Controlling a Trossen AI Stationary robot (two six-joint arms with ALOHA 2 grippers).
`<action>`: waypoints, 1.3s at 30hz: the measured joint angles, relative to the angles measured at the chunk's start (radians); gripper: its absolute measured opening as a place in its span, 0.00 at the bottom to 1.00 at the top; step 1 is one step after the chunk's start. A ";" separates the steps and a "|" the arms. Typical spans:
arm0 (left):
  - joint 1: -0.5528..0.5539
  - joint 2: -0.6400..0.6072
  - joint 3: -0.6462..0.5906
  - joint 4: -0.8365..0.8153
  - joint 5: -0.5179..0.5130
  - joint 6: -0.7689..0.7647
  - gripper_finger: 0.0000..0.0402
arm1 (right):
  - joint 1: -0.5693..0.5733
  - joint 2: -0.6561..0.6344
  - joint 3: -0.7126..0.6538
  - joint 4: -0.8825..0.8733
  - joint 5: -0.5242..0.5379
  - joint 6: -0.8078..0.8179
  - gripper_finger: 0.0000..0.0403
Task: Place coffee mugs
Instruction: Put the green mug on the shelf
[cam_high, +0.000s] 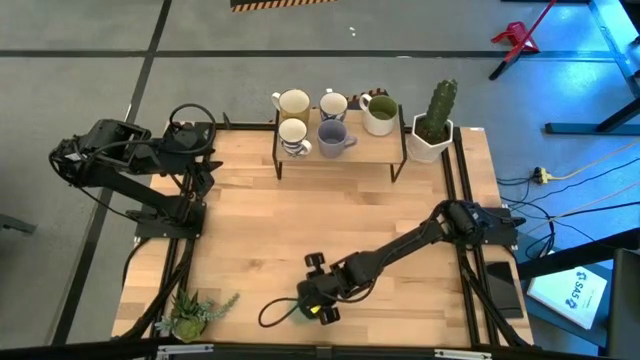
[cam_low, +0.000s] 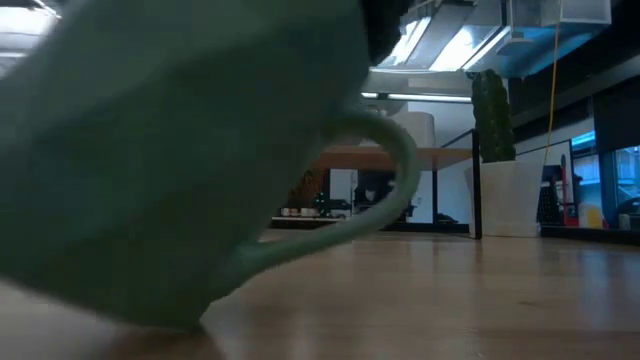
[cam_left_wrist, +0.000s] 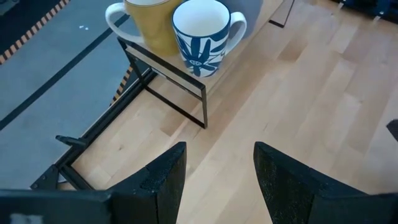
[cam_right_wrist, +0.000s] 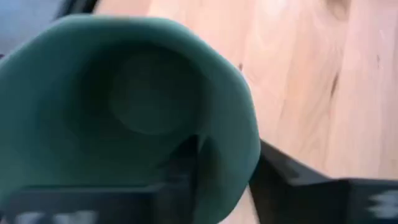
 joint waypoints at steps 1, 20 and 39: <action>0.000 0.000 0.000 0.000 0.000 0.000 0.45 | 0.000 0.000 0.000 -0.005 0.001 0.004 0.19; 0.000 0.000 0.000 0.001 -0.049 0.000 0.45 | -0.230 -0.336 -0.002 -0.621 -0.056 -0.050 0.01; 0.000 0.000 0.000 0.000 -0.086 -0.028 0.45 | -0.796 -0.475 0.150 -0.962 0.018 -0.494 0.00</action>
